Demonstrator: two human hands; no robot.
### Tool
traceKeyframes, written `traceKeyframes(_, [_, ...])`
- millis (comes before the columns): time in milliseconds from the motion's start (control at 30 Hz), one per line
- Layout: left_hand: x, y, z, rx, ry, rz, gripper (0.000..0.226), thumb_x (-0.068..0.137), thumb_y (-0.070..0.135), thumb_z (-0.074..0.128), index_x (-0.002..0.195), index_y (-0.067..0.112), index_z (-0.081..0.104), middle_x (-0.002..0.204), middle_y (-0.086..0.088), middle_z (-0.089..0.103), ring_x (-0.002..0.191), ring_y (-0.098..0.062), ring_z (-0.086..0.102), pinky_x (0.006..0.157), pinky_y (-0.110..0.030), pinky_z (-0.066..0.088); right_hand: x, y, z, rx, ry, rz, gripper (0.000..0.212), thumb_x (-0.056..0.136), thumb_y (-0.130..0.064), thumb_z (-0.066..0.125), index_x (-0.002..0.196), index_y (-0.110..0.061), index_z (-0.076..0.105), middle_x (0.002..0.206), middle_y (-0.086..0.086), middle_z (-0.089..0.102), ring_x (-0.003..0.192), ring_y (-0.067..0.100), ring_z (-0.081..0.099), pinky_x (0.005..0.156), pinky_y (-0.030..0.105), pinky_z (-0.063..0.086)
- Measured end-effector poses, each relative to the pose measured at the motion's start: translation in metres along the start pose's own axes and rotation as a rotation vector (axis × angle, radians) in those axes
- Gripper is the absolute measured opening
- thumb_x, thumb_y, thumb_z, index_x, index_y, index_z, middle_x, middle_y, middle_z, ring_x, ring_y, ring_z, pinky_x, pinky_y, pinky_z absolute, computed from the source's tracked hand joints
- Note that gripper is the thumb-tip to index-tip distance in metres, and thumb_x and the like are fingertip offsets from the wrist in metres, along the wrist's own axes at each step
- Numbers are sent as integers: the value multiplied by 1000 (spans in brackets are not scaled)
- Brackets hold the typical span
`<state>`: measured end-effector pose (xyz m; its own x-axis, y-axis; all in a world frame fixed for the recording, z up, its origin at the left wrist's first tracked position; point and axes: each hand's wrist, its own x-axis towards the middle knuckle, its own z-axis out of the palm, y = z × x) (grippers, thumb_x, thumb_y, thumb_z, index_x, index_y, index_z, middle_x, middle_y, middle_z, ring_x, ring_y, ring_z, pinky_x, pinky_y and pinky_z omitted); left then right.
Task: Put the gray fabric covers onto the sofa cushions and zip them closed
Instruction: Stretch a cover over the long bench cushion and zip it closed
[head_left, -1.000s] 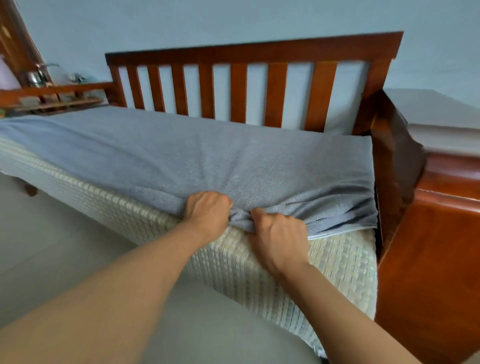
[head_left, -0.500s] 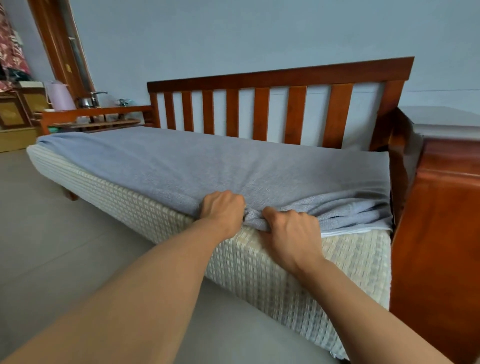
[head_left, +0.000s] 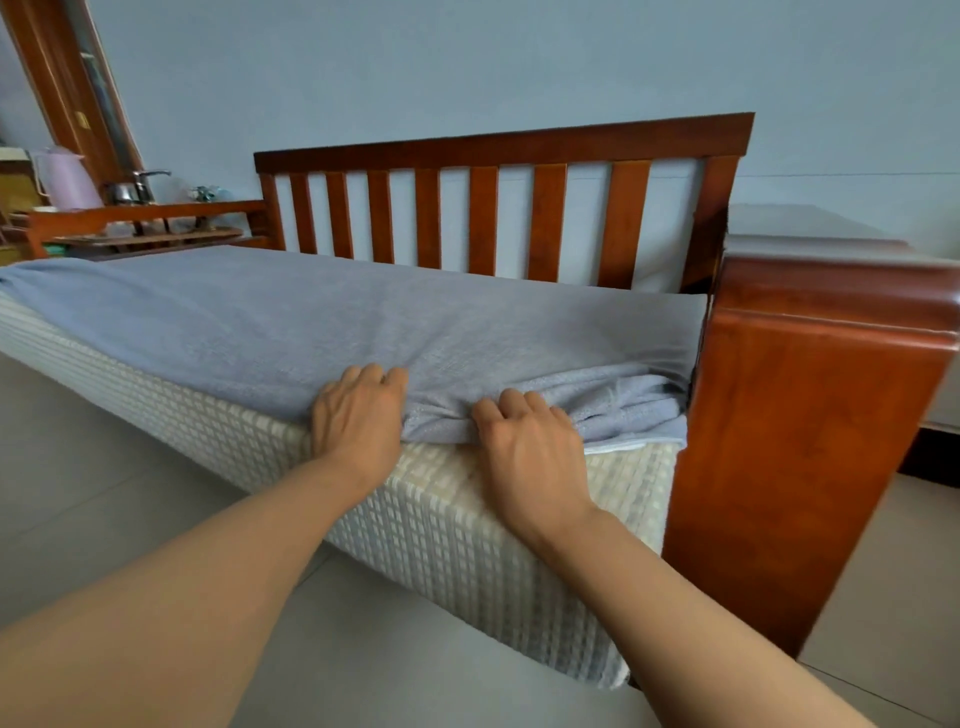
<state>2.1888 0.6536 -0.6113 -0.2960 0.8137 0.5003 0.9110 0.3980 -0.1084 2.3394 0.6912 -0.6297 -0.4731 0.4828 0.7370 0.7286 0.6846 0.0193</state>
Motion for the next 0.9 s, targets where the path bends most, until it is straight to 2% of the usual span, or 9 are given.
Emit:
traceKeyframes(67, [-8,8,1,-63,85,38,37,77,0,56,109,15,47,109,-4,52,104,-25,50,83,-34,37,-10,7,-5,-23,49,34,28,68,-12,33,68,-14,61,65,5,55,61,26,54,52,29,40])
traceKeyframes(167, [-12,25,-4,-145,157,124,43,75,4,65,111,19,45,109,1,52,103,-22,52,85,-34,37,-11,25,-11,-111,52,146,12,61,-4,54,68,-9,62,66,10,55,61,30,54,53,32,40])
traceKeyframes(233, [-11,42,-8,-177,162,186,42,78,15,68,112,22,43,110,4,50,102,-19,52,86,-33,36,-7,42,-12,-192,-20,244,16,57,-1,64,71,-8,62,69,13,56,64,33,55,53,33,37])
traceKeyframes(367, [-11,80,-13,-204,220,287,37,75,13,67,107,20,51,108,0,52,96,-23,55,80,-36,39,-10,77,-23,-217,-46,400,24,79,-3,54,103,-7,53,99,14,54,88,33,54,55,30,28])
traceKeyframes(467, [-15,100,-11,-255,319,302,46,58,19,81,97,18,56,107,-3,55,88,-25,57,73,-38,40,-25,88,-32,-135,37,432,25,68,10,60,86,-5,53,81,12,56,62,28,50,45,20,9])
traceKeyframes(533, [-20,108,-10,-306,372,288,47,53,21,84,90,17,55,102,-3,55,84,-24,57,70,-37,39,-34,87,-35,-94,93,402,32,55,16,68,67,-7,49,60,9,50,39,20,30,48,13,2])
traceKeyframes(600, [-24,112,-9,-354,404,291,40,53,18,83,83,17,55,91,-2,55,78,-24,55,65,-37,38,-41,90,-34,-52,142,348,37,49,18,69,62,-8,47,54,6,46,38,16,18,48,11,0])
traceKeyframes(767, [-20,112,-6,-384,394,407,28,55,17,84,75,18,66,79,0,52,75,-22,53,64,-30,22,-44,100,-25,-14,167,320,30,53,11,68,64,-9,48,58,4,49,36,22,33,40,14,6])
traceKeyframes(900, [-27,120,-1,-454,383,397,16,67,31,72,77,19,70,79,2,53,77,-20,53,67,-30,30,-47,104,-20,88,186,225,19,61,2,51,65,-15,43,62,0,45,60,23,43,46,27,22])
